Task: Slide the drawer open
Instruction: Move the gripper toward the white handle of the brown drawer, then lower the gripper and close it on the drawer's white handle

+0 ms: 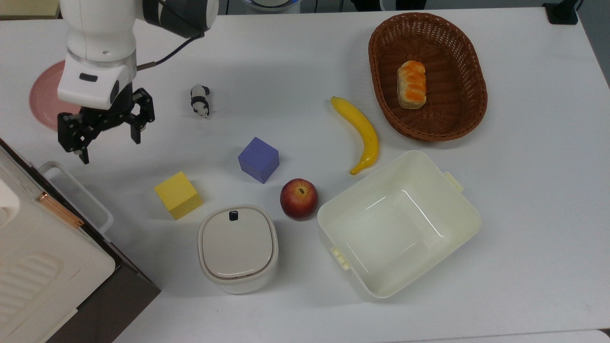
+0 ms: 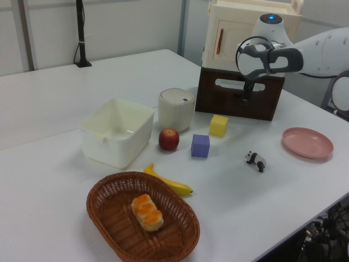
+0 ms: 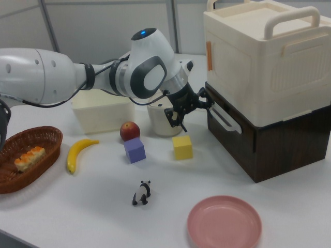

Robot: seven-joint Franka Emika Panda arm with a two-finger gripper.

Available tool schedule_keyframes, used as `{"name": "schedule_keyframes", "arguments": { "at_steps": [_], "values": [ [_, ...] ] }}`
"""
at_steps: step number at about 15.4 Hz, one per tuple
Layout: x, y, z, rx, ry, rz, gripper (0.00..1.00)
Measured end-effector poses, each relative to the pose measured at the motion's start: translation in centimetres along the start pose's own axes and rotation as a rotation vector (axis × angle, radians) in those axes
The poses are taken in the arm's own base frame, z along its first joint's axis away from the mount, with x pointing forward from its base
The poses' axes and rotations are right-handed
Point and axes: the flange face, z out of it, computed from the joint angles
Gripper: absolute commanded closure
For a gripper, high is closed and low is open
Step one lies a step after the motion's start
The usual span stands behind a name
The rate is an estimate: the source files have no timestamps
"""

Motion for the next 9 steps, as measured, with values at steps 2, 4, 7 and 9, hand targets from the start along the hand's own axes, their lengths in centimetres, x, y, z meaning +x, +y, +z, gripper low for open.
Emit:
{"name": "schedule_keyframes", "arguments": {
  "at_steps": [2, 4, 7, 9],
  "values": [
    [0.0, 0.7, 0.2, -0.028, 0.014, 0.003, 0.00],
    [-0.1, 1.1, 0.3, -0.045, 0.024, 0.007, 0.00],
    [-0.4, 1.4, 0.7, -0.062, 0.032, 0.013, 0.00],
    [-0.3, 1.4, 1.1, -0.067, 0.035, 0.012, 0.00]
  ]
}}
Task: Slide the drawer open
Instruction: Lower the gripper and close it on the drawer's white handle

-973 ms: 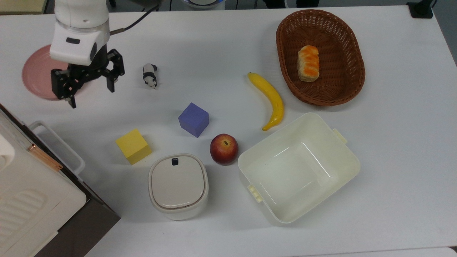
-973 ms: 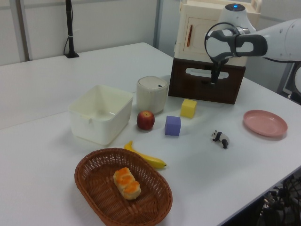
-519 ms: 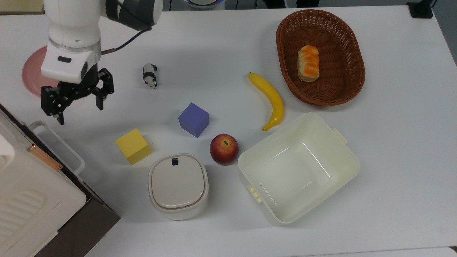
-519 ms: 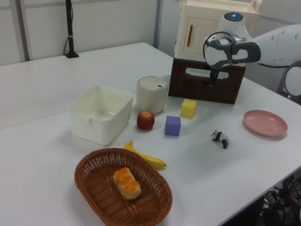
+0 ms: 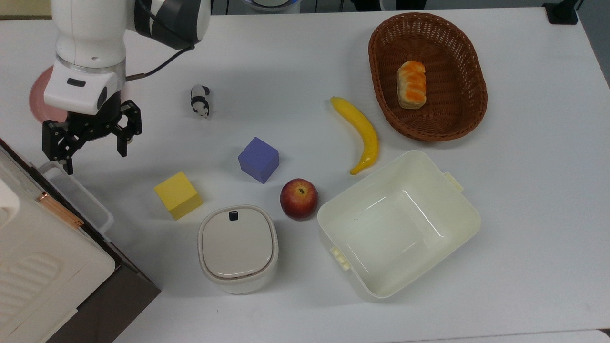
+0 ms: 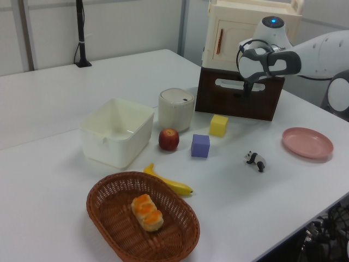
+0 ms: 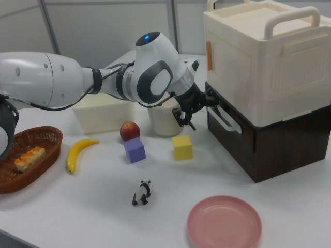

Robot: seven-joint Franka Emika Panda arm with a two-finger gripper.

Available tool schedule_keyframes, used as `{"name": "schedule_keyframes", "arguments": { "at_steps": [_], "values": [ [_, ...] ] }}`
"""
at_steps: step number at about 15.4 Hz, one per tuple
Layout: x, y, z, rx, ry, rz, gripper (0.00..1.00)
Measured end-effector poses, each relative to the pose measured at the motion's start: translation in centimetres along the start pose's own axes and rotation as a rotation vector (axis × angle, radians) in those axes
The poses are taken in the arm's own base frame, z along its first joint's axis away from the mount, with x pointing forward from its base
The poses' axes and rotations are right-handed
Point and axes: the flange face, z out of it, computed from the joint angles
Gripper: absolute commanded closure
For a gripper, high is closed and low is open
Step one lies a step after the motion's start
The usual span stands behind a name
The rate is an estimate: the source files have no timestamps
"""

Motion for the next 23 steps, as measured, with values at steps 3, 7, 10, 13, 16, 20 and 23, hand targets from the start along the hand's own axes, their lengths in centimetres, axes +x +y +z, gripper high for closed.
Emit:
{"name": "schedule_keyframes", "arguments": {
  "at_steps": [3, 7, 10, 13, 16, 20, 23],
  "values": [
    [0.1, 0.0, 0.3, -0.008, 0.006, -0.001, 0.00],
    [-0.3, 0.2, 1.3, -0.026, 0.010, 0.002, 0.00],
    [-0.4, 0.4, 2.0, -0.036, 0.010, 0.003, 0.00],
    [-0.1, 0.7, 2.2, -0.042, 0.013, 0.002, 0.00],
    [0.0, 0.6, 2.8, -0.038, 0.009, 0.000, 0.00],
    [0.0, 0.4, 3.2, -0.033, 0.005, -0.002, 0.00],
    [0.0, 0.3, 3.4, -0.030, 0.003, -0.004, 0.00]
  ]
}}
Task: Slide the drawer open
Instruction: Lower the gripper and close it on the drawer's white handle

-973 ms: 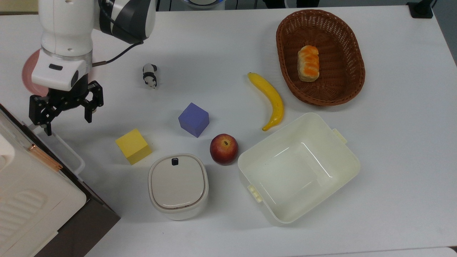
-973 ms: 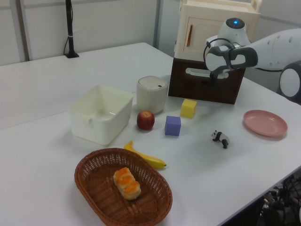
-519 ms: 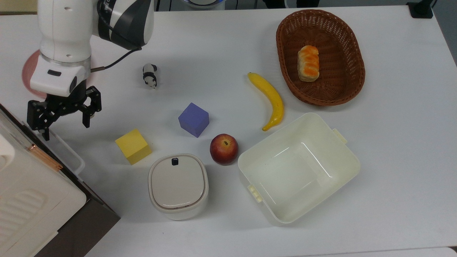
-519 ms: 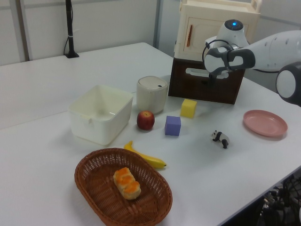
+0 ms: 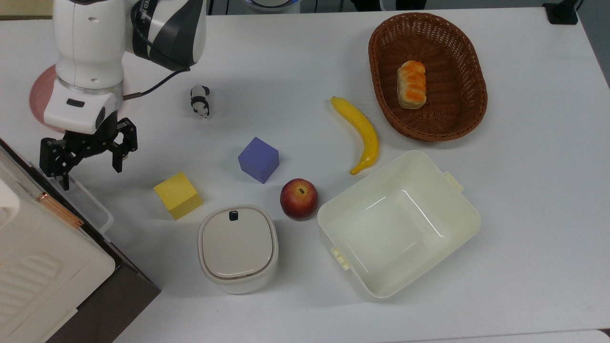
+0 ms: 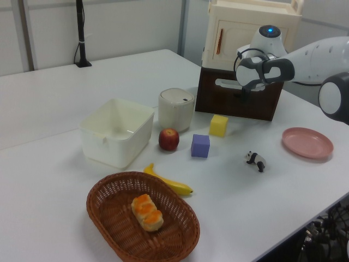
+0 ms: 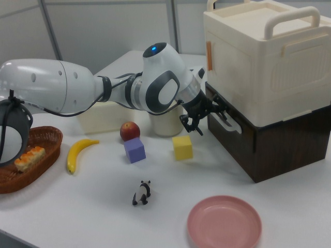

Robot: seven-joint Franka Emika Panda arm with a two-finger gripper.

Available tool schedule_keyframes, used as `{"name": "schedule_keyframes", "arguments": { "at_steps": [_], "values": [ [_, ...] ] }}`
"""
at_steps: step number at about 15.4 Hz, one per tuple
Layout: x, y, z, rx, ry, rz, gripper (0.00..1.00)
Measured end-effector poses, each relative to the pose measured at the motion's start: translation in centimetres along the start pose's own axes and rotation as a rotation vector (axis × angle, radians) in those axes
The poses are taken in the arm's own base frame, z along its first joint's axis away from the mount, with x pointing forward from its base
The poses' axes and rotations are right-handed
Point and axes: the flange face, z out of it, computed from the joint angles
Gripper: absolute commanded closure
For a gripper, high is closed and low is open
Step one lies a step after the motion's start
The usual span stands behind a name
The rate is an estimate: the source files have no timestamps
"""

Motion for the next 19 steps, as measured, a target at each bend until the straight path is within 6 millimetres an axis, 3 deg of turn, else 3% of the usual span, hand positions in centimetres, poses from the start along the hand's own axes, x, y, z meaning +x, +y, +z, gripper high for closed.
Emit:
{"name": "schedule_keyframes", "arguments": {
  "at_steps": [6, 10, 19],
  "values": [
    [0.11, -0.32, 0.55, -0.006, -0.022, -0.034, 0.00],
    [0.19, -0.40, 0.63, -0.006, -0.023, -0.037, 0.14],
    [0.22, -0.41, 0.63, -0.011, -0.029, -0.048, 0.18]
  ]
}}
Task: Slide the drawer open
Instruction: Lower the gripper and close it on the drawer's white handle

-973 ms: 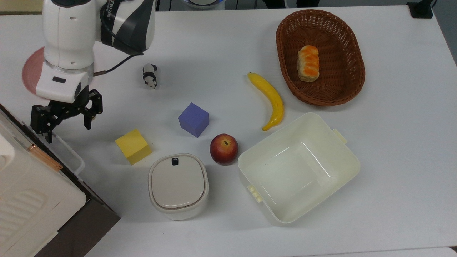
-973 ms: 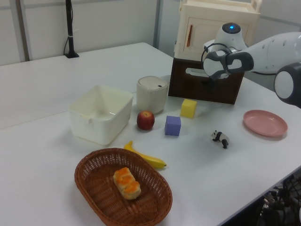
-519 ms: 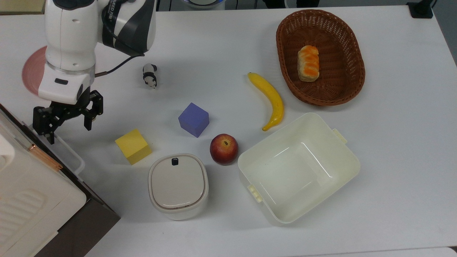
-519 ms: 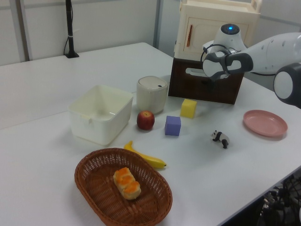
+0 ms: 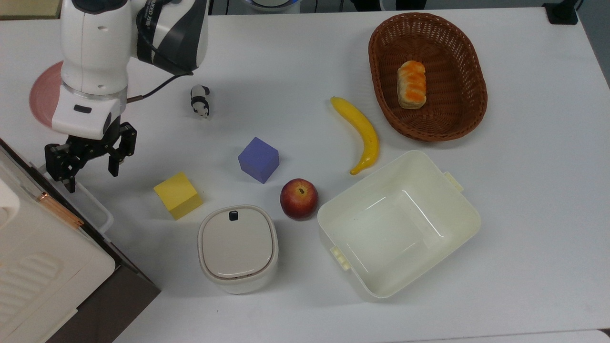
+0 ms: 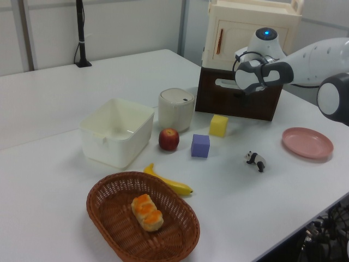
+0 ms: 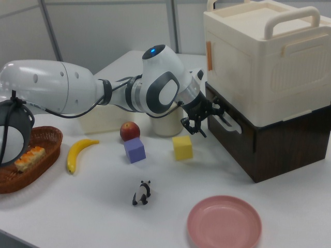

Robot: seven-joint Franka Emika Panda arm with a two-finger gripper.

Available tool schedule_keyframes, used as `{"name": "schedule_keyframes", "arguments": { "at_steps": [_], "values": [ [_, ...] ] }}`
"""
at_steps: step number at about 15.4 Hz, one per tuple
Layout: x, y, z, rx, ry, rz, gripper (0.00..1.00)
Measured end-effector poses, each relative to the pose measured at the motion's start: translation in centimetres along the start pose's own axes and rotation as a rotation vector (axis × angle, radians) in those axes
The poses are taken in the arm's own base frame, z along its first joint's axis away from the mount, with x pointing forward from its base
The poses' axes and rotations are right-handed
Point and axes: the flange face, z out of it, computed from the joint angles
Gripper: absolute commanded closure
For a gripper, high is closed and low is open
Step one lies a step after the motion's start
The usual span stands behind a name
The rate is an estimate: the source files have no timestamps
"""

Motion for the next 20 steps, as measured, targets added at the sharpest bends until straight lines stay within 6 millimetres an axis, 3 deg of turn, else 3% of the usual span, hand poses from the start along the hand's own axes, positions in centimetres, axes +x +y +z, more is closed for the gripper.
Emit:
{"name": "schedule_keyframes", "arguments": {
  "at_steps": [20],
  "values": [
    [0.71, -0.84, 0.57, 0.012, -0.001, -0.016, 0.20]
  ]
}}
